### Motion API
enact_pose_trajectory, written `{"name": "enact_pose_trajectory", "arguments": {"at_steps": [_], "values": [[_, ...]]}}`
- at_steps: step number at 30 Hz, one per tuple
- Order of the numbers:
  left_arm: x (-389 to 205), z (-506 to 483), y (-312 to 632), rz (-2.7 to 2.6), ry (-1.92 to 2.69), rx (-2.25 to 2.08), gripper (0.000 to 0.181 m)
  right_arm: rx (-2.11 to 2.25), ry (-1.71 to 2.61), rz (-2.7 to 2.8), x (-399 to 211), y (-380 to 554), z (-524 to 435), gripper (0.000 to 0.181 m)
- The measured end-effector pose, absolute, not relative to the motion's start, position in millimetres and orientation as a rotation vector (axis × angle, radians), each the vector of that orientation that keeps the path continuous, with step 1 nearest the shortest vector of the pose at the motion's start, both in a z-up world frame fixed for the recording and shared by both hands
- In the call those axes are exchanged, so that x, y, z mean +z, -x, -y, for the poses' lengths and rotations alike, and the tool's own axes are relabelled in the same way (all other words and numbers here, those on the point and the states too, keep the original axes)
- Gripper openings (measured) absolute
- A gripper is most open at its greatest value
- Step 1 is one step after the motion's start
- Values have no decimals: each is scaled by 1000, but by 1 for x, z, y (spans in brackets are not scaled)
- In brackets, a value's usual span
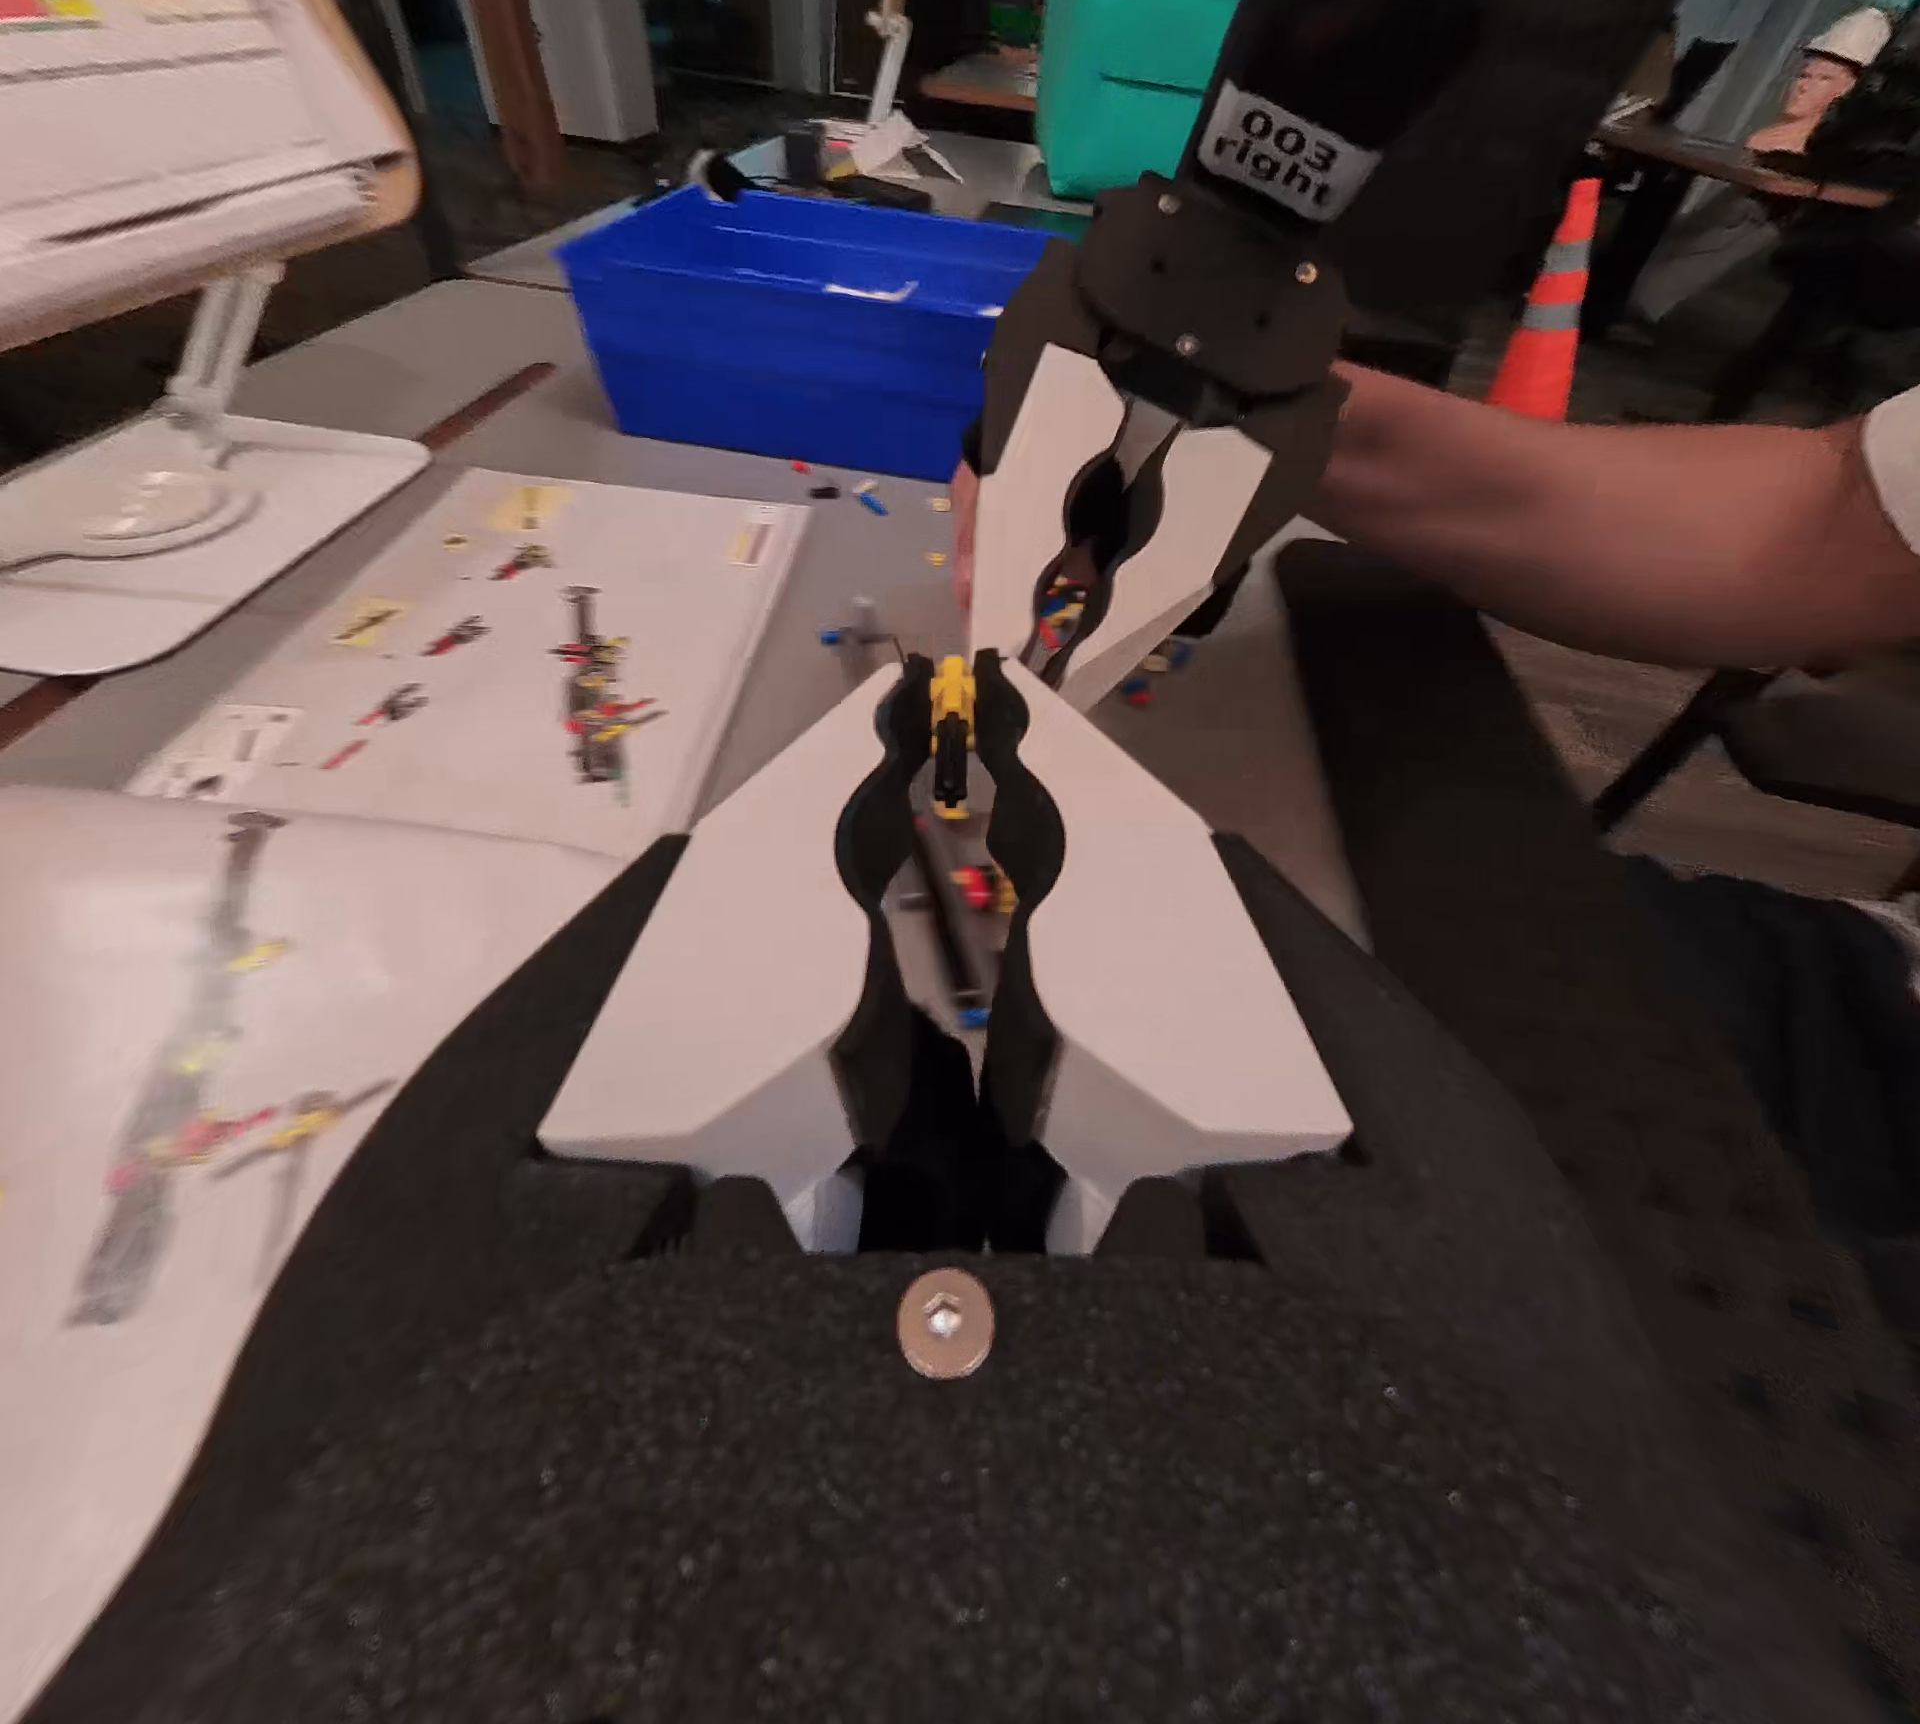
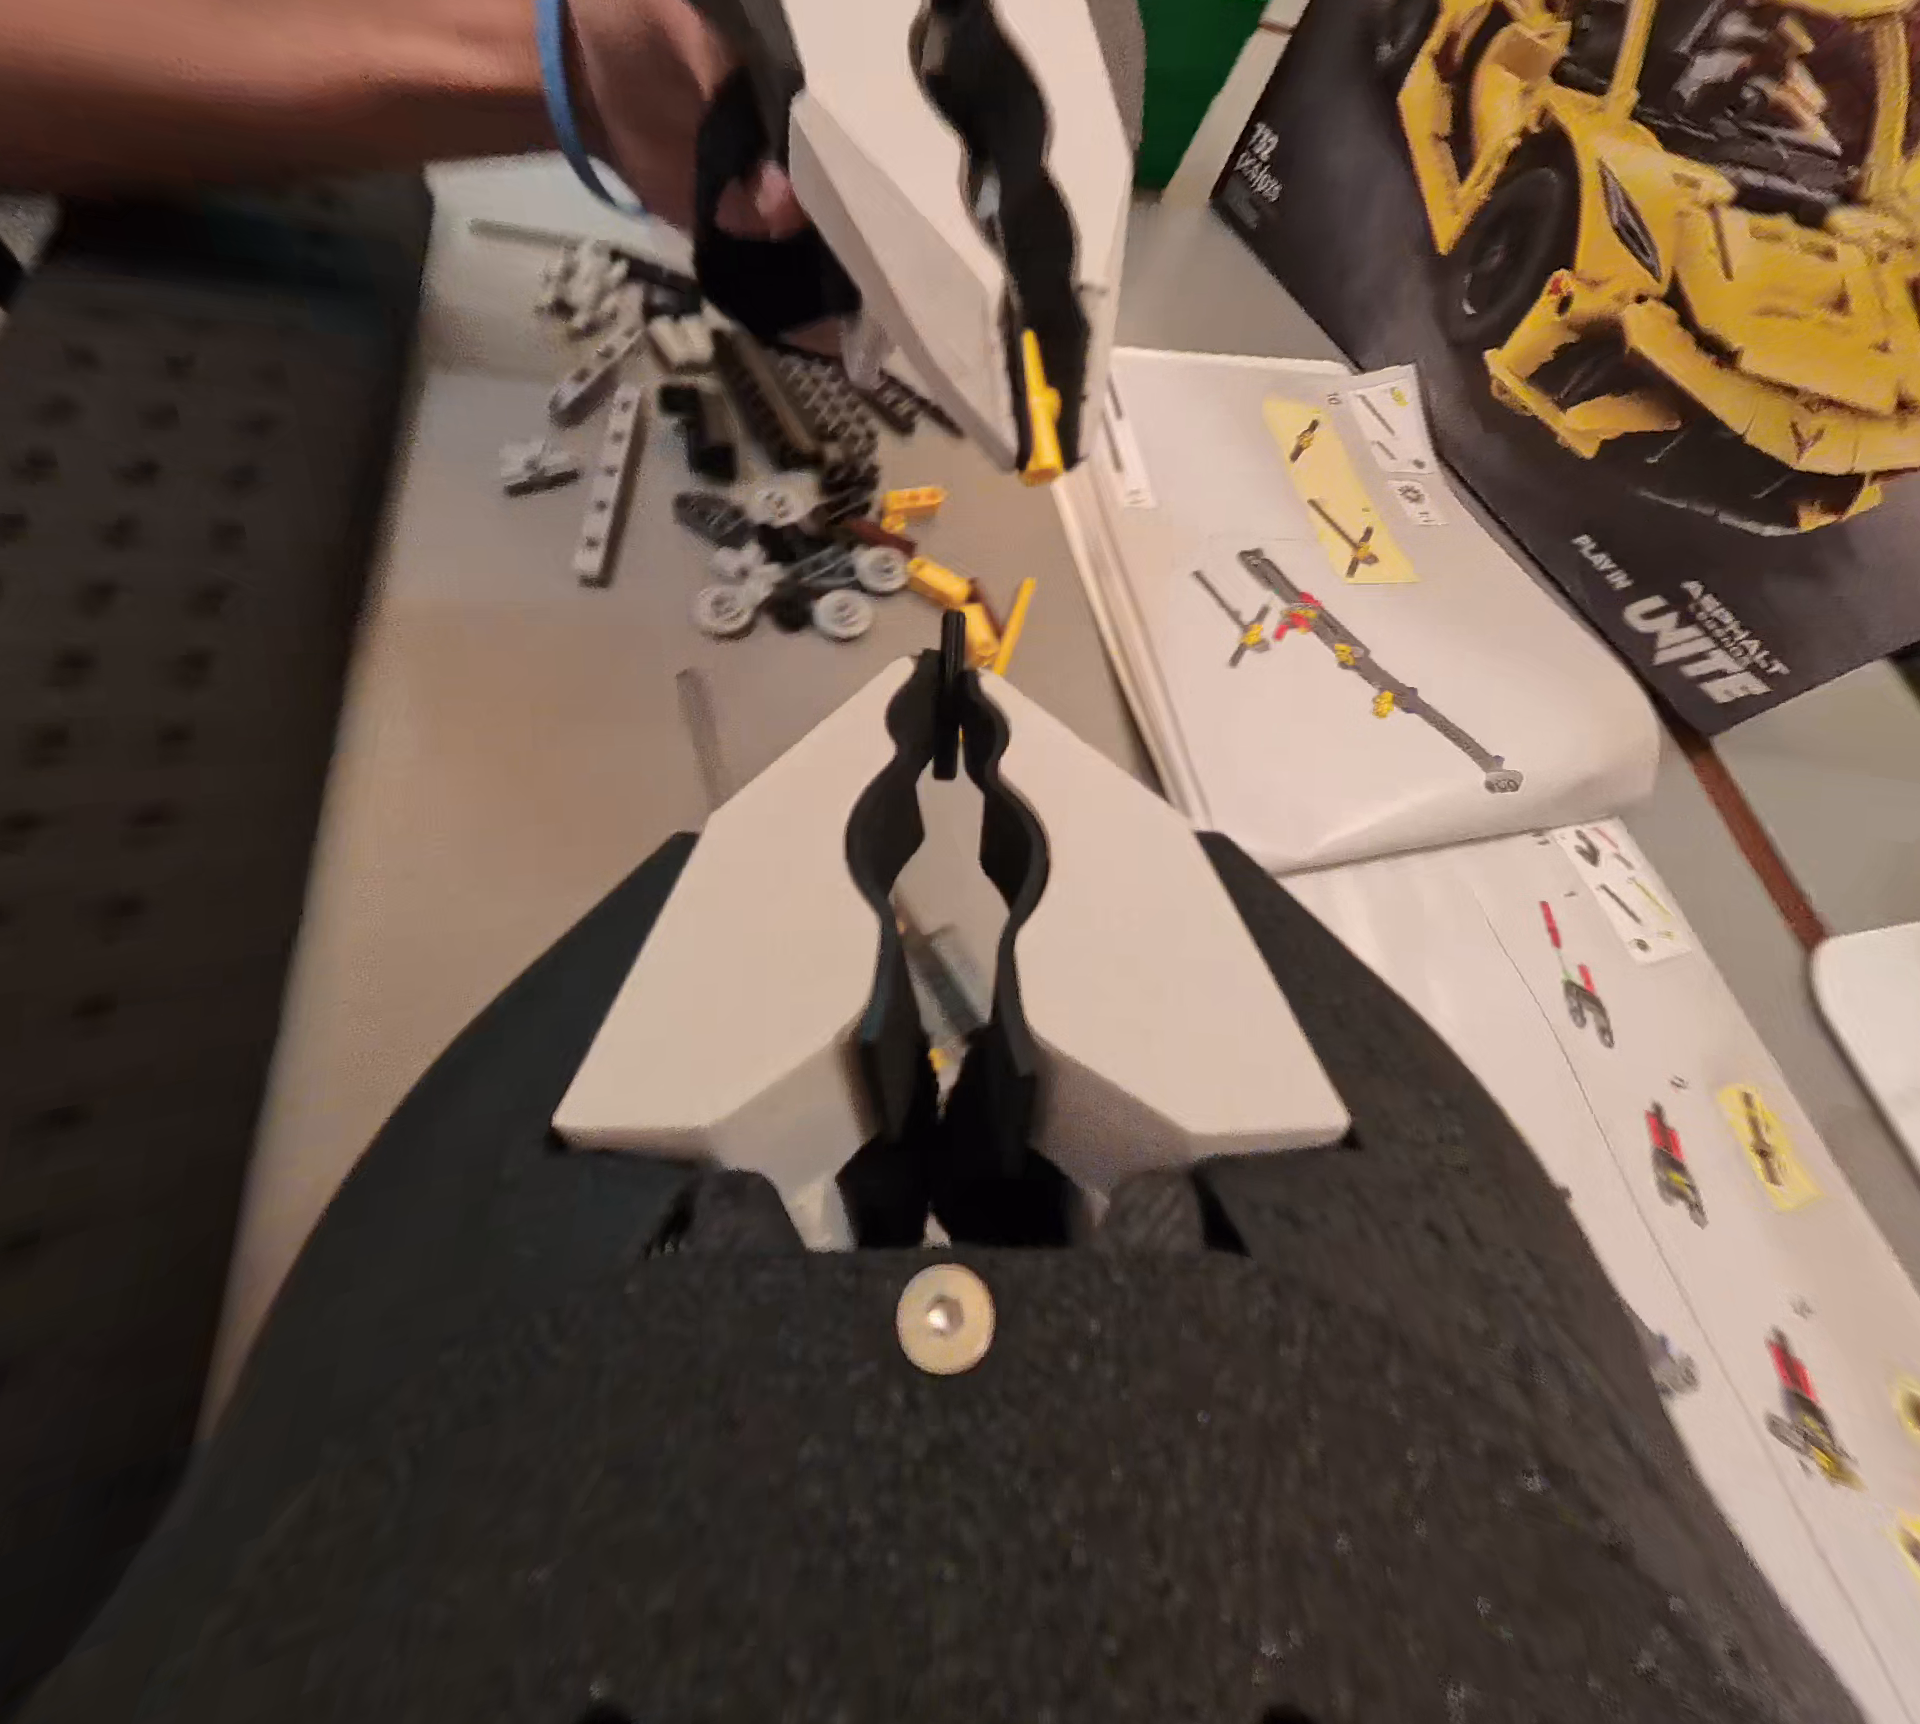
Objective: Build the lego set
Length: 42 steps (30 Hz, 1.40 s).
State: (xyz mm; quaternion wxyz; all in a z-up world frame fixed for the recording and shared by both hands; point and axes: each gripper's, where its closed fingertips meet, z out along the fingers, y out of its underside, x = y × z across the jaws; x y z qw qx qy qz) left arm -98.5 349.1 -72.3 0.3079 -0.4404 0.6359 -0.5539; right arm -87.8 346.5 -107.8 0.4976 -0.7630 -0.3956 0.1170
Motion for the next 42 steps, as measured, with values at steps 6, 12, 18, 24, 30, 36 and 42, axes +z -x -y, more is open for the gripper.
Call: {"name": "enact_pose_trajectory", "arguments": {"at_steps": [6,12,18,24,30,36,42], "values": [[-93,-370,91,-1654,1174,-1767,5,495,1823,898,-123,83,-359,2],[-105,-357,89,-1783,1127,-1739,6,524,1846,926,-124,85,-354,3],[-110,-351,89,-1822,1113,-1696,6,523,1831,915,-113,82,-347,2],[-115,-345,85,-1857,1098,-1657,6,537,1862,920,-119,82,-346,1],[-115,-347,84,-1850,1098,-1648,6,540,1904,942,-130,83,-345,1],[-119,-345,84,-1875,1099,-1621,6,523,1912,946,-132,82,-347,2],[-121,-345,83,-1880,1100,-1601,6,523,1917,943,-133,81,-347,2]]}}
